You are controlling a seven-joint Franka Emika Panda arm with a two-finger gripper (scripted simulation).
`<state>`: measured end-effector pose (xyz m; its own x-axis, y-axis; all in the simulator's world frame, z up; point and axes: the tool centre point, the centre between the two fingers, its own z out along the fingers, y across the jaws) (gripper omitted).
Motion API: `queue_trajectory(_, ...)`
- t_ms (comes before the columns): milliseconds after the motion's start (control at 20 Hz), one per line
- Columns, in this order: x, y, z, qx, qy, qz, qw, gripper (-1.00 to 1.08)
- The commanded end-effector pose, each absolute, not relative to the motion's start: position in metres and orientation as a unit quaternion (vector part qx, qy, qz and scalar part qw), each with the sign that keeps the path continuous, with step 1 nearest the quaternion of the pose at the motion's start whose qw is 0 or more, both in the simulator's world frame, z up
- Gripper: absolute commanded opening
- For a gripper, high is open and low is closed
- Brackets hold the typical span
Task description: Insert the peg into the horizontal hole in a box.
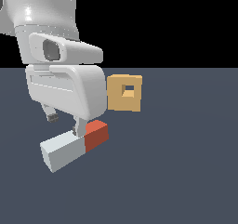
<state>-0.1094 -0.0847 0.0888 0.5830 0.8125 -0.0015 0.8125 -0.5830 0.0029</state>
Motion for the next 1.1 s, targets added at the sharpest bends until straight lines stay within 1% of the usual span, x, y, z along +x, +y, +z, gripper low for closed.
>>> queue_trajectory(0,-0.119,-0.087,0.082,0.9,0.436,0.0,0.001,1.0)
queue_trajectory(250,-0.13,-0.088,0.074,0.91,0.415,0.0,0.001,1.0)
queue_trajectory(600,-0.13,-0.088,0.07,0.909,0.416,-0.001,0.0,1.0)
queue_trajectory(1050,-0.131,-0.087,0.035,0.91,0.414,0.0,0.0,1.0)
